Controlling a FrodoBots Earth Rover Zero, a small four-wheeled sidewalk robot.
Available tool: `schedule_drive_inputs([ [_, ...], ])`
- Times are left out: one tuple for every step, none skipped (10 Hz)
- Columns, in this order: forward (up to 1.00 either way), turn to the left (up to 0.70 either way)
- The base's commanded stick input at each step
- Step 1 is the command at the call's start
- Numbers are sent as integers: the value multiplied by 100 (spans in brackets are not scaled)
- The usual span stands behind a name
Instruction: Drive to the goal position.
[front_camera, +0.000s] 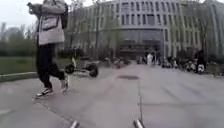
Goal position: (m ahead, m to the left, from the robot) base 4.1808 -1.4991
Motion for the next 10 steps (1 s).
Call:
schedule_drive_inputs([
  [85,-18],
  [85,-20],
  [85,-22],
  [85,-24],
  [85,-26],
  [85,-28],
  [85,-31],
  [85,-33],
  [85,-34],
  [85,-34],
])
